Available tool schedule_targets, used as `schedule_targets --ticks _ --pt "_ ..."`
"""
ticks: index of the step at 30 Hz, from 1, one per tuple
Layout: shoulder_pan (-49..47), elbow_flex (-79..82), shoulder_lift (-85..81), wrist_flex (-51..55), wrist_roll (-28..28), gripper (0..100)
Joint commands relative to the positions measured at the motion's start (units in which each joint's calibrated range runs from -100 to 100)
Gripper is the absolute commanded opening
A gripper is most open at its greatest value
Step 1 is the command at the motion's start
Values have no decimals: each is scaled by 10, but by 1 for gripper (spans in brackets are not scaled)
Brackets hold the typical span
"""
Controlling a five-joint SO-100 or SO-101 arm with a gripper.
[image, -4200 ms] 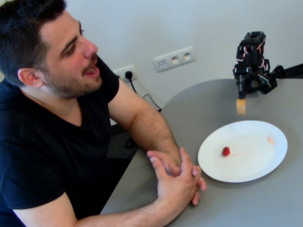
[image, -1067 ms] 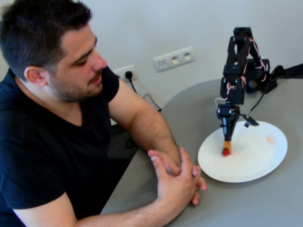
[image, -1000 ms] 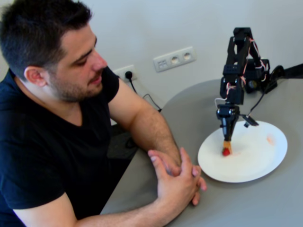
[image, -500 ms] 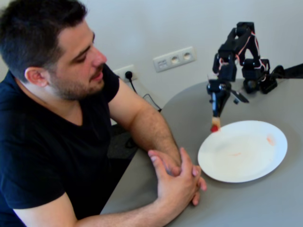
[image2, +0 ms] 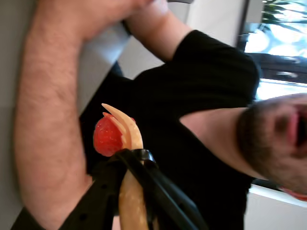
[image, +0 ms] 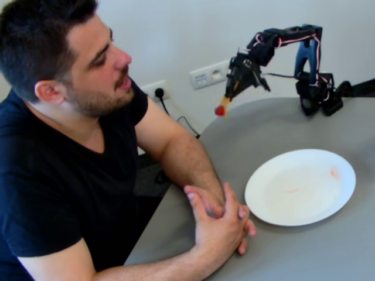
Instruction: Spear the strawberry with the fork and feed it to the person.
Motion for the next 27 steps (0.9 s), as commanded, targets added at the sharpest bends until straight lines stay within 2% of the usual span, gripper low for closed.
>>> schedule_targets --ticks 1,9,12,18,27 --pt "32 -32 -21 -55 1 1" --pt "67 -34 44 -192 1 1" --pt "69 -92 94 -226 0 1" --pt "63 -328 270 -163 0 1" --pt "78 -476 365 -154 -18 1"
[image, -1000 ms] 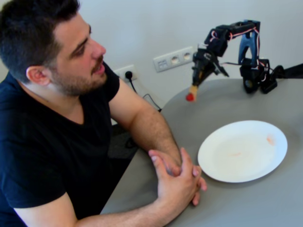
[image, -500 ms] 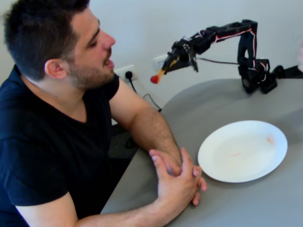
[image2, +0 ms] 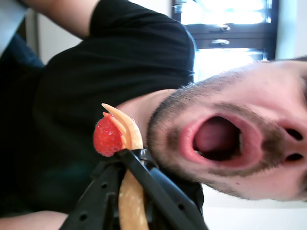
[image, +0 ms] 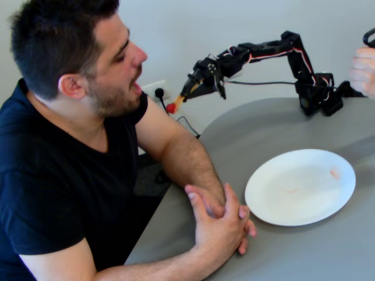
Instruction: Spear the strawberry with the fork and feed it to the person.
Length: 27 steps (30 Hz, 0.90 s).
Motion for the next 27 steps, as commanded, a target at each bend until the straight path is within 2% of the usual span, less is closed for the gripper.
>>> schedule_targets --ticks 1,8,15,27 --pt "13 -72 9 0 -16 1" --pt "20 -159 44 -9 -24 1" --pt "29 -319 150 -8 -43 1" --pt "39 -383 214 -54 -44 1"
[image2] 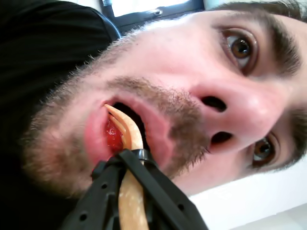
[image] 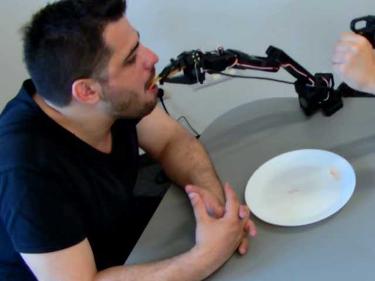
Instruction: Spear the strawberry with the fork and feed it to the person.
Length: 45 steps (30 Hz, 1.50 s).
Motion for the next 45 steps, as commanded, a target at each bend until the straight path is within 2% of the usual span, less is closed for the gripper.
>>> schedule_targets --ticks 1,18,21,31,33,34,38,41,45 --pt "1 -28 4 -16 -3 1" --pt "0 -28 17 -20 -3 1" --pt "6 -63 -7 54 3 1" --pt "6 -67 -100 196 3 1" --pt "5 -67 -144 288 3 1" --pt "-3 -66 -170 367 3 1" --pt "-53 -66 -203 474 4 1" --pt "-170 -59 -208 551 47 1" --pt "-236 -56 -201 637 47 1"
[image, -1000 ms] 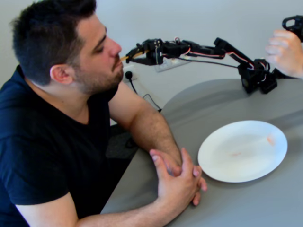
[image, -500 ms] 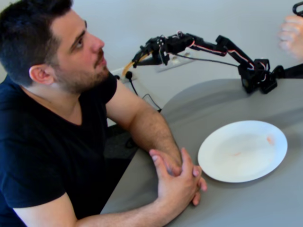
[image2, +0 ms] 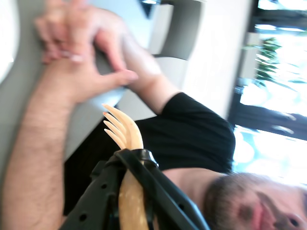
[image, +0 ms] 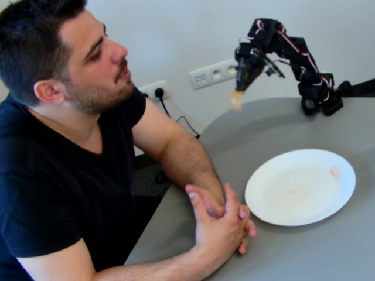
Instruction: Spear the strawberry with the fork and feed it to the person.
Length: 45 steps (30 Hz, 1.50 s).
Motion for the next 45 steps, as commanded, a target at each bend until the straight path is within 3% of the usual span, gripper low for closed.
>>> schedule_targets --ticks 1,11,19,26,27,29,33,37,45 --pt "-38 -16 -32 53 3 1" --pt "-74 -104 -143 199 2 1" --pt "-120 150 -199 189 2 1" --pt "-159 507 -258 -78 -3 1" --pt "-162 683 -328 -208 -4 1" --pt "-158 899 -461 -369 -22 1" --pt "-138 1191 -707 -543 -35 1" --pt "-118 1397 -907 -560 -42 1" --pt "-118 1577 -1010 -569 -40 1"
